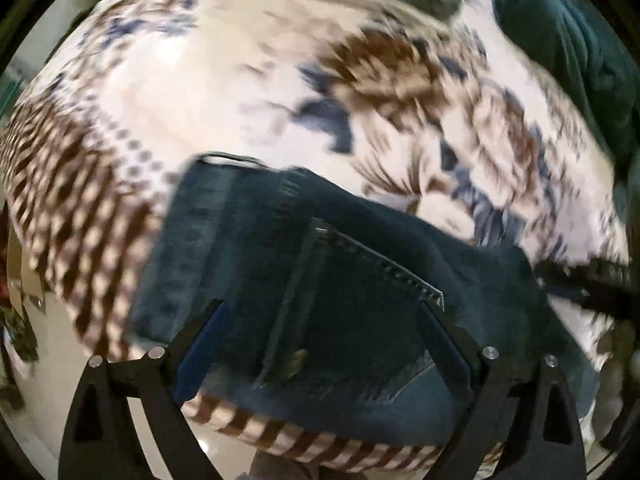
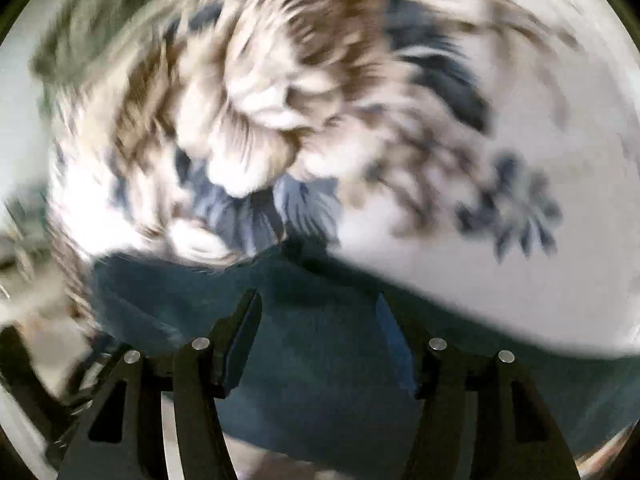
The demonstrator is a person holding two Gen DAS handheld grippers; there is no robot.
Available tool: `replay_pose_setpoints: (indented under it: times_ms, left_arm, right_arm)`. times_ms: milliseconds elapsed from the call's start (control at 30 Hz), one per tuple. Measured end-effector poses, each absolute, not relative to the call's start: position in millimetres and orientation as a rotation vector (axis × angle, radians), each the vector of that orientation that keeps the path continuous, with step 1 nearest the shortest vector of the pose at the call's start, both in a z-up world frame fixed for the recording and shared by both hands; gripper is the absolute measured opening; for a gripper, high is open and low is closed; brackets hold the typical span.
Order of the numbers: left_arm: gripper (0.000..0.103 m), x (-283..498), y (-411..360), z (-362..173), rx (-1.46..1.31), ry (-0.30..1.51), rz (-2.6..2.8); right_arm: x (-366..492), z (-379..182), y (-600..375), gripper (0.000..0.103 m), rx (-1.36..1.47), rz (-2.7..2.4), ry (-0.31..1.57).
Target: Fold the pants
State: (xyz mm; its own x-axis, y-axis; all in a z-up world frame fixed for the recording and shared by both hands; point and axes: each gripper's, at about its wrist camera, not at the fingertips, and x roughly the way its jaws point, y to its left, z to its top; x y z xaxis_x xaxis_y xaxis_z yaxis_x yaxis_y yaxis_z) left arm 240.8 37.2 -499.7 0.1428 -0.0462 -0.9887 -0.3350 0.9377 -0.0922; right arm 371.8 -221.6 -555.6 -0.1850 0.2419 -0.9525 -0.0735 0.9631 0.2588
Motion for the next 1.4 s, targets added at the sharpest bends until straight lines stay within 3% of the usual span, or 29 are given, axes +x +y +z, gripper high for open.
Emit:
replay_pose_setpoints:
  times_ms: [33,67,267,367,500,567,767,833,867,933,967,1000,1033,1200,1400]
  left_arm:
    - [0.095,243.5,33.3,-508.9,-0.309,1.439,0.211]
    - [0.095,244.2,31.4,-515.6,-0.301,1.455,0.208]
    - [0.096,237.8,33.9,-542.6,-0.228,1.477,0.176]
    - [0.103,231.9,30.4,-549.7,-0.204,1.481,0.145]
    - [0.103,234.5,27.5,-558.4,-0.172,1.492,0.16]
    - [0.103,233.3,26.1,-560.3,-0.154,1.469,0.178]
    - [0.103,230.4,17.7,-558.8,-0.104,1.423,0.187]
    - [0.103,229.0,18.8,-556.8,-0.112,1.433,0.181]
    - [0.103,229.9,19.1,-554.9,-0.112,1.445,0.179]
    - [0.103,240.1,20.6,-546.5,-0.115,1.465,0.175]
    - [0.103,250.8,17.0,-533.3,-0.129,1.463,0.164]
    - [0.103,251.8,13.2,-520.8,-0.15,1.444,0.143]
    - [0.103,255.1,7.7,-510.5,-0.156,1.426,0.131]
    - [0.103,256.7,-47.9,-462.2,-0.105,1.347,0.025]
    - [0.103,250.8,-145.6,-475.7,-0.104,1.406,-0.133]
  right_arm:
    - [375.1,-558.3,-216.9,0.022,0.077,0.291,1.721]
    - [380.5,-557.1,-208.8,0.002,0.047,0.297,1.699]
    - [387.5,-544.3,-240.6,0.0,0.104,0.151,1.605]
    - [391.8,-551.2,-273.4,0.001,0.421,0.208,1.682]
    - [389.4,-552.5,-258.1,0.001,0.537,0.474,1.762]
    - [386.3,-566.5,-250.2,0.001,0.461,0.456,1.803]
    - [394.7,-571.1,-305.8,0.0,0.452,0.164,1.67]
    - [396.7,-566.4,-330.7,0.0,0.577,0.17,1.651]
    - [394.0,-559.5,-341.7,0.005,0.646,0.214,1.642]
    - [382.6,-536.3,-357.7,0.028,0.644,0.252,1.585]
    - [373.8,-521.7,-370.6,0.06,0.636,0.249,1.54]
    - [359.7,-506.8,-387.7,0.085,0.654,0.233,1.483]
    - [341.0,-494.0,-410.4,0.09,0.702,0.207,1.423]
    - [232.3,-473.5,-524.6,0.089,0.904,-0.115,1.291]
    - [84.6,-487.1,-679.7,0.089,1.099,-0.559,1.101]
